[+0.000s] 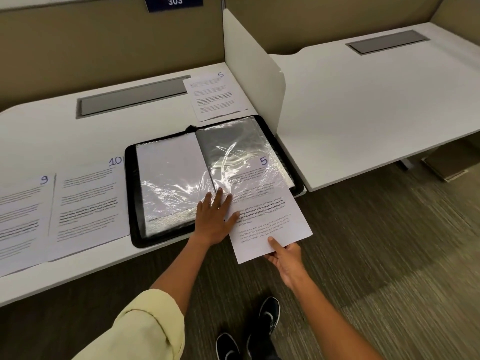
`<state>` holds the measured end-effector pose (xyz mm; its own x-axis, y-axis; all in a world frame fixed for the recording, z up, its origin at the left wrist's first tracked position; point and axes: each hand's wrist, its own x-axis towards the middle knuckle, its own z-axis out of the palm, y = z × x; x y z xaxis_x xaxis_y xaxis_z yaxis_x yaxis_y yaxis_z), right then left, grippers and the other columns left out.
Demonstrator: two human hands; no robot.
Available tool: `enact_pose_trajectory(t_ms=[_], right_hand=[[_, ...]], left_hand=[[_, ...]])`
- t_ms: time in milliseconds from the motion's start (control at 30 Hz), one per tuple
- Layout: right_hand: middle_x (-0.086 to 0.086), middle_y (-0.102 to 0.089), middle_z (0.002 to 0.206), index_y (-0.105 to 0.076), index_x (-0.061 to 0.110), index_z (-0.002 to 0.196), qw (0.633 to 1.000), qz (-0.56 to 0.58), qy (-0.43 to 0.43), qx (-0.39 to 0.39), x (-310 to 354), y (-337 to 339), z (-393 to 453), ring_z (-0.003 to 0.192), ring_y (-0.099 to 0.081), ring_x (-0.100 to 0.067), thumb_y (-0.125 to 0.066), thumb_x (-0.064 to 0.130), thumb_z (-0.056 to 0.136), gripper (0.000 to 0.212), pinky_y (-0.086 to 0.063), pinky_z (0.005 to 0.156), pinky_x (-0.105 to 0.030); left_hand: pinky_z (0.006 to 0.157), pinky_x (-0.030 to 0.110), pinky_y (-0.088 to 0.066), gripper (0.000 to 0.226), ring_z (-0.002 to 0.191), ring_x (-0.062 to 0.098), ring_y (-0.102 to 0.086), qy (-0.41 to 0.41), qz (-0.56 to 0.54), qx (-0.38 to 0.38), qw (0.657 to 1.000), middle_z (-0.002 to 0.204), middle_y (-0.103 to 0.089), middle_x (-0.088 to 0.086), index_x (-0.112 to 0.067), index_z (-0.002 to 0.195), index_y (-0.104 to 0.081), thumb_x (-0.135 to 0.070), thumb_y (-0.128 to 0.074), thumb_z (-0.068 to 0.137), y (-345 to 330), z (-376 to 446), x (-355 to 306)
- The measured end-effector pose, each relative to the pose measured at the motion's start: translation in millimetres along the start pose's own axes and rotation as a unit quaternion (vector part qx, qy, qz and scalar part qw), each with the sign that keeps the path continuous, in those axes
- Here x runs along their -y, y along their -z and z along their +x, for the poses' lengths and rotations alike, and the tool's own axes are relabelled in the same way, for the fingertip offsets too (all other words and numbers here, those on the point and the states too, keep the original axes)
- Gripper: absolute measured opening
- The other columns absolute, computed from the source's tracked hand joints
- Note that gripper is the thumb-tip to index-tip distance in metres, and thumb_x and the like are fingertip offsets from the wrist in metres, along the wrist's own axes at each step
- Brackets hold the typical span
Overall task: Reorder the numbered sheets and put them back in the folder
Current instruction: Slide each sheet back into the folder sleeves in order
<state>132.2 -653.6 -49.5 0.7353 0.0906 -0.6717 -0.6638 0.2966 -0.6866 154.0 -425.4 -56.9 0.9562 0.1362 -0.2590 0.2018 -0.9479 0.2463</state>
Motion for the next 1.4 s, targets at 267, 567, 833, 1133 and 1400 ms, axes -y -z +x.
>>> enact_pose_trajectory(t_ms=[267,567,833,1133,1400], right_hand=[[-0.009,-0.065,0.125,-0.054,0.012,0.132,1.0,-0.021,0.005,0.004,30.3,-45.1,29.2,0.114,-0.063,-0.025,-0.061,0.001,0.095,0.039,-0.059,0.077,-0.037],[-0.009,-0.068,0.113,-0.058,0.015,0.126,0.992,-0.123,0.004,0.005,20.9,-34.1,24.5,0.083,-0.062,-0.018,-0.068,0.018,0.094,0.034,-0.052,0.064,-0.027],[-0.016,-0.066,0.104,-0.056,0.001,0.122,0.996,-0.084,0.01,0.008,37.1,-62.0,43.4,0.082,-0.068,-0.02,-0.064,0.006,0.096,0.028,-0.059,0.069,-0.029],[-0.019,-0.065,0.085,-0.055,-0.002,0.1,0.995,-0.089,0.033,-0.017,50.5,-88.1,61.8,0.077,-0.071,-0.024,-0.059,-0.002,0.097,0.005,-0.062,0.073,-0.031],[-0.021,-0.068,0.087,-0.056,0.001,0.088,0.991,-0.105,0.052,-0.057,51.6,-95.7,67.5,0.074,-0.075,-0.023,-0.062,-0.002,0.096,0.01,-0.062,0.069,-0.03]], left_hand=[[0.122,0.047,0.005,0.076,0.151,0.024,0.015,-0.001,-0.019,0.021,1.0,0.164,0.017,-0.005,-0.036,0.156,0.003,-0.071,-0.024,0.094,6.5,-2.3,0.6],[0.122,0.05,0.004,0.078,0.15,0.025,0.016,0.001,-0.013,0.015,1.0,0.163,0.018,-0.007,-0.037,0.156,0.002,-0.075,-0.02,0.091,2.0,-0.5,-0.4],[0.122,0.05,0.004,0.095,0.151,0.026,0.015,-0.002,-0.017,0.006,1.0,0.163,0.018,-0.006,-0.037,0.156,0.001,-0.085,0.0,0.075,3.6,-1.8,-2.0],[0.122,0.051,0.003,0.096,0.151,0.026,0.015,-0.005,-0.022,0.015,1.0,0.164,0.016,-0.005,-0.037,0.156,0.001,-0.086,-0.006,0.074,6.0,-2.0,-1.9],[0.122,0.052,0.004,0.104,0.15,0.027,0.018,-0.009,-0.02,0.012,1.0,0.163,0.02,-0.006,-0.039,0.156,0.004,-0.093,0.007,0.066,4.1,-3.1,-2.9]])
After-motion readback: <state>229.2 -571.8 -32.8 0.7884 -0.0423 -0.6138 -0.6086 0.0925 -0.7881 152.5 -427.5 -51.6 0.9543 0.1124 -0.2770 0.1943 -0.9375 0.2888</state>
